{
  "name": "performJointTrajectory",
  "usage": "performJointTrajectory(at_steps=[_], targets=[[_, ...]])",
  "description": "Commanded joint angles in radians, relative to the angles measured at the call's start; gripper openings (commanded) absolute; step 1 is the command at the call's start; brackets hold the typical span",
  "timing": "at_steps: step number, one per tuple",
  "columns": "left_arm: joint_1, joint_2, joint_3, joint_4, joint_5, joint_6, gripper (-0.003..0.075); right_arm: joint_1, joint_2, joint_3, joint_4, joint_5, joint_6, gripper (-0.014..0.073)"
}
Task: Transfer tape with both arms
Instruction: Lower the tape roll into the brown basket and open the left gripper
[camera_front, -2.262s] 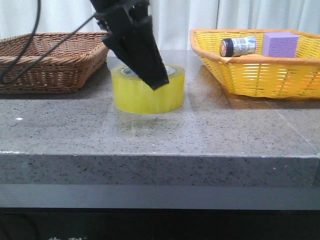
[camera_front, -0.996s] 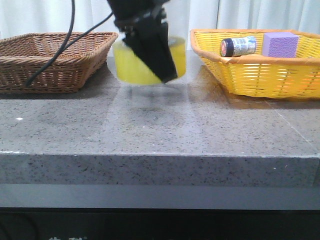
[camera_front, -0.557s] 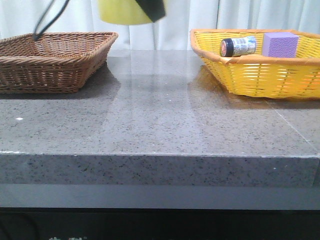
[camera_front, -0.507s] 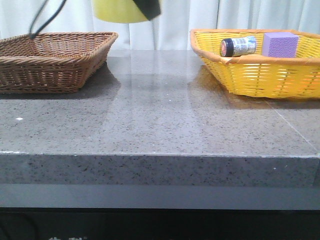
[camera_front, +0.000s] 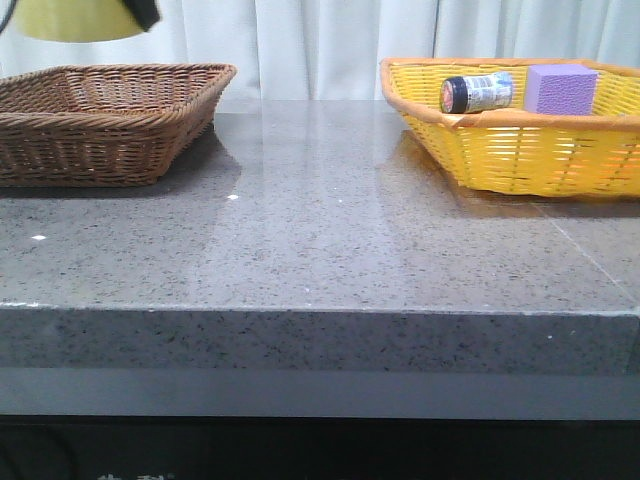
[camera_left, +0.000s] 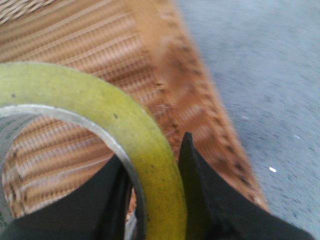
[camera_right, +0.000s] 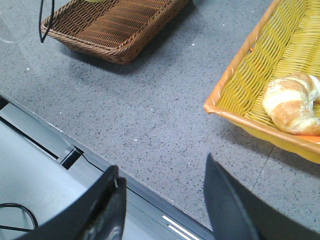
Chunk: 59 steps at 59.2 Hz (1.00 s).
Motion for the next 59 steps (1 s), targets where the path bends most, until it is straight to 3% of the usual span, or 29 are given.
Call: performJointTrajectory(at_steps=[1,33,43,48,59], targets=[[0.032,-0.051,-0.038,0.013,-0.041,-0.069,0.0169,-0.002,-0.002,-0.024,0.010,-0.070,-0.003,0.0391],[0.055,0.089,-0.038,0.004,-0.048,-0.083,0.0169,-0.002,-0.002,-0.024,0.010,-0.070,-0.003,0.0391],[0.055,0.135,-0.038,0.063,-0.051,-0.158,0.0179,-0.002,-0.002,-0.024,0.010,-0.070,-0.003,0.0391],[0.055,0.148,-0.038,0.073,-0.051,-0.173,0.0230,-0.002,-0.002,-0.024,0.010,-0.070,-0.003,0.0391],[0.053,0.148,-0.038,0.073,-0.043,-0.171,0.0449,-0.002,-0.002,-0.024,0.010,-0.070,-0.003,0.0391]])
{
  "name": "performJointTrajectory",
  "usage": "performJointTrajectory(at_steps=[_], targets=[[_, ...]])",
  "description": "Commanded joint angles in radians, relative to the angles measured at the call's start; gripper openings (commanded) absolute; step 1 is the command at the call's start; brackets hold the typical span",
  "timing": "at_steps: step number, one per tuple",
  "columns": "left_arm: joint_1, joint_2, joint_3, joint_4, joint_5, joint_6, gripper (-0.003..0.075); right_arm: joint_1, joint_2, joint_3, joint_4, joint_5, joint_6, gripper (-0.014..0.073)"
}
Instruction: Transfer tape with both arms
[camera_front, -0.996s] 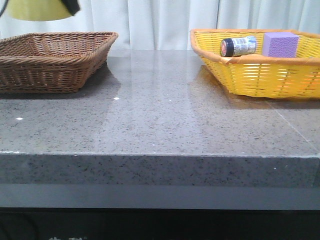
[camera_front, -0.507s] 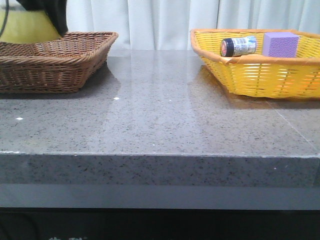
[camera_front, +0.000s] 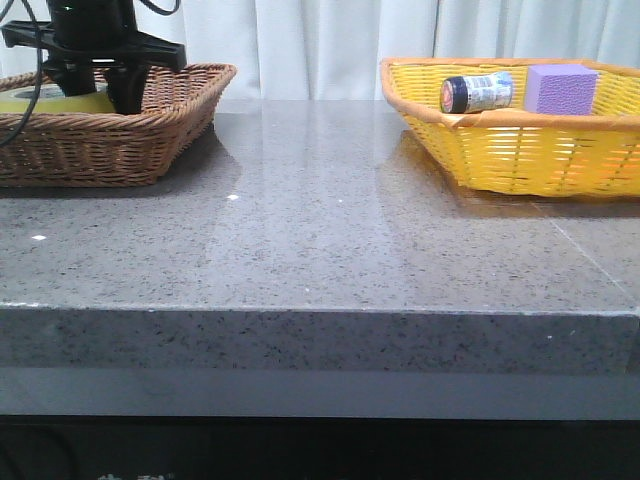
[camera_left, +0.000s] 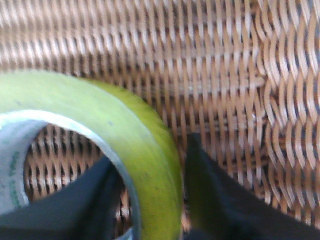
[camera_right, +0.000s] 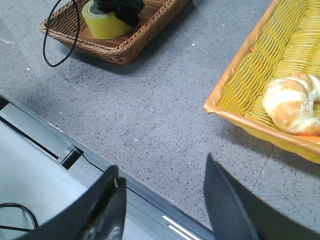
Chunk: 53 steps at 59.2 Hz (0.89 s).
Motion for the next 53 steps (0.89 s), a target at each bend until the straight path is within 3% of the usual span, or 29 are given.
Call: performJointTrajectory(at_steps=[1,23,35,53], targets=[[-0.002,-0.067,-0.033,0.014,-0.020,-0.013,0.0457,-0.002,-0.002,-0.024,0.010,-0.070,-0.003,0.0391],[-0.002,-0.152,-0.074,-0.147,0.032,0.066,0.0459,-0.002,-0.002,-0.024,0.010,-0.070,-0.003,0.0391],[-0.002,-0.263,-0.076,-0.194,0.032,0.087,0.0459,-0.002,-0.002,-0.024,0.010,-0.070,-0.003,0.0391],[-0.015,-0.493,0.004,-0.386,0.004,0.176,0.0459,-0.002,-0.002,-0.024,0.010,-0.070,-0.003,0.0391]])
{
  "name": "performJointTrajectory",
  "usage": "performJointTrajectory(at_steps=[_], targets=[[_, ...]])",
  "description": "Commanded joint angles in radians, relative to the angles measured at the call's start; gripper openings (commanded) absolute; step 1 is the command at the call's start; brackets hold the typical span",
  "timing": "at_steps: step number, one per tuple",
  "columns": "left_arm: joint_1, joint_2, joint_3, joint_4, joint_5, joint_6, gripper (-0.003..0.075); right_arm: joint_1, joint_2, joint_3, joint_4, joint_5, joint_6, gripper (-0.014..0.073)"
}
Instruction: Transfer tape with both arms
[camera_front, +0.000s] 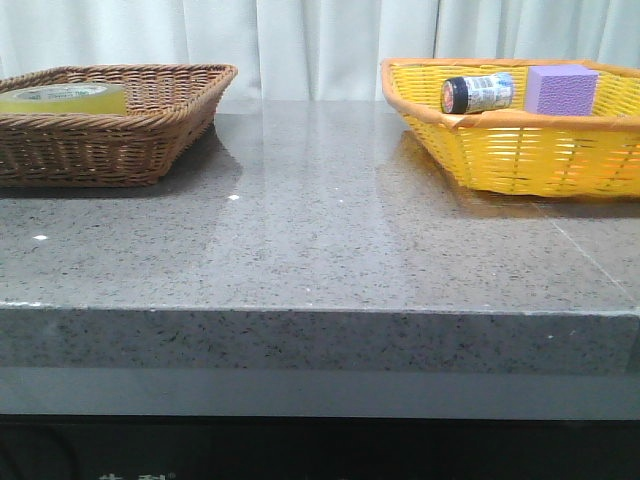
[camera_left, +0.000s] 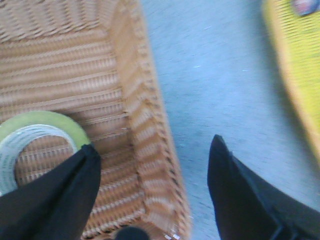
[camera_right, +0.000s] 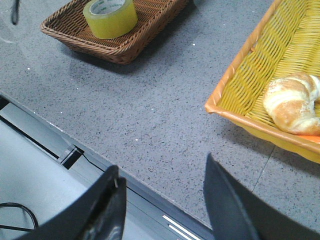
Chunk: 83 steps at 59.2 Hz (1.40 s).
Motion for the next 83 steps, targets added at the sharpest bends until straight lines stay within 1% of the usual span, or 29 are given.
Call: performJointTrajectory(at_steps=[1,9,18,28,39,50,58,64,70,74,78,83], targets=[[-0.019,-0.128,0.022,-0.060,-0.010,0.023,0.0459,-0.002,-0.002,-0.024,0.010,-0.070,-0.004,0.0391],[-0.063,-0.237,0.132,-0.060,-0.046,0.051,0.0459,-0.002,-0.002,-0.024,0.010,-0.070,-0.004,0.0391],[-0.131,-0.371,0.300,-0.060,-0.111,0.068,0.0459,-0.002,-0.002,-0.024,0.010,-0.070,-0.004,0.0391],[-0.211,-0.524,0.537,-0.060,-0.236,0.097,0.0459,-0.002,-0.002,-0.024,0.010,-0.070,-0.004,0.0391],[-0.275,-0.696,0.821,-0.060,-0.369,0.104,0.0459,-0.002,-0.002,-0.024,0.010,-0.070,-0.004,0.0391],[-0.312,-0.860,1.063,-0.060,-0.491,0.113,0.0459,-0.002,-0.002,-0.024,0.010,-0.069,-0.004,0.0391],[-0.314,-0.976,1.220,-0.060,-0.577,0.113,0.0459,-0.002,-0.002,-0.024,0.010,-0.065,-0.004,0.0391],[-0.314,-1.051,1.309,-0.060,-0.633,0.113,0.0459,-0.002,-0.002,-0.024,0.010,-0.064,-0.004,0.0391],[-0.314,-1.098,1.360,-0.060,-0.683,0.113,0.0456,-0.002,-0.002,-0.024,0.010,-0.062,-0.004,0.0391],[-0.314,-1.113,1.375,-0.060,-0.699,0.113,0.0420,-0.002,-0.002,-0.024,0.010,-0.060,-0.004,0.0376],[-0.314,-1.115,1.374,-0.060,-0.699,0.113,0.0329,-0.002,-0.002,-0.024,0.010,-0.051,-0.004,0.0289],[-0.314,-1.115,1.374,-0.060,-0.706,0.113,0.0204,-0.002,-0.002,-0.024,0.010,-0.037,-0.004,0.0155]])
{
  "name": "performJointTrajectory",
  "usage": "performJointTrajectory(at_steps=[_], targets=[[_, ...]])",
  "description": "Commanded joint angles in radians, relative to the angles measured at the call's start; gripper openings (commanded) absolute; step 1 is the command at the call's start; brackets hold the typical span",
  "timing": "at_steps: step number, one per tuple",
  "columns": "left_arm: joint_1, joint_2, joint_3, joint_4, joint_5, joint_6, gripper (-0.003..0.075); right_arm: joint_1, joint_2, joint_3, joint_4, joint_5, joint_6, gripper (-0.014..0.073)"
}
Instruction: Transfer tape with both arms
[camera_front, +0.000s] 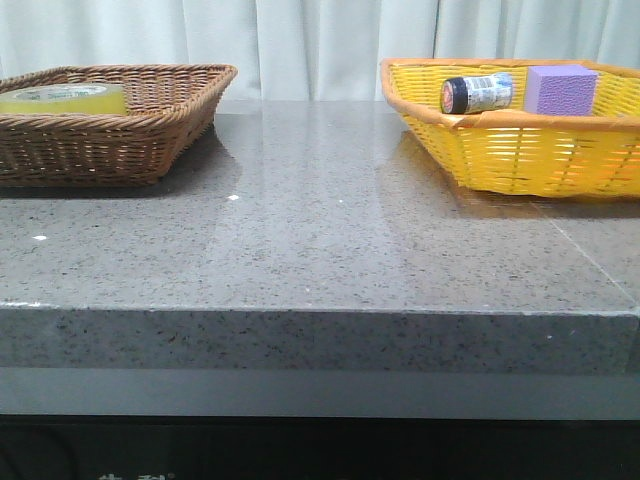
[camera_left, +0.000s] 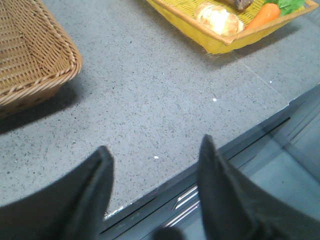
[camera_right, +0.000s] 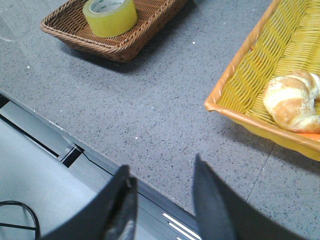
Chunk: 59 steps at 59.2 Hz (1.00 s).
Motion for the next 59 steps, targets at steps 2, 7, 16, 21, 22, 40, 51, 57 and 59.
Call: performJointTrajectory(at_steps=[2,7,16,21,22,40,51,57,59], targets=[[-0.008,-0.003,-0.025,-0.021,-0.093,0.000,0.0151,-0.002,-0.002,-0.024,0.010,-0.044,-0.004,0.0102],[-0.008,-0.003,-0.025,-0.021,-0.102,0.000,0.0029,-0.002,-0.002,-0.024,0.010,-0.043,-0.004,-0.0015],[-0.008,-0.003,-0.025,-0.021,-0.113,0.000,-0.0020,-0.002,-0.002,-0.024,0.010,-0.043,-0.004,-0.0069],[-0.008,-0.003,-0.025,-0.021,-0.111,0.000,-0.0020,-0.002,-0.002,-0.024,0.010,-0.045,-0.004,-0.0069],[-0.008,-0.003,-0.025,-0.021,-0.111,0.000,-0.0020,-0.002,-0.002,-0.024,0.010,-0.045,-0.004,-0.0069],[-0.008,-0.003,-0.025,-0.021,-0.111,0.000,-0.0020,-0.002,-0.002,-0.024,0.010,-0.045,-0.004,-0.0069],[0.008,-0.042,0.005,0.000,-0.149,0.005,-0.0020,-0.002,-0.002,-0.024,0.010,-0.044,-0.004,-0.0069],[0.103,-0.116,0.072,0.025,-0.204,0.005,-0.0020,-0.002,-0.002,-0.024,0.010,-0.044,-0.004,-0.0069],[0.141,-0.148,0.103,0.025,-0.221,0.005,-0.0020,-0.002,-0.002,-0.024,0.010,-0.044,-0.004,-0.0069]])
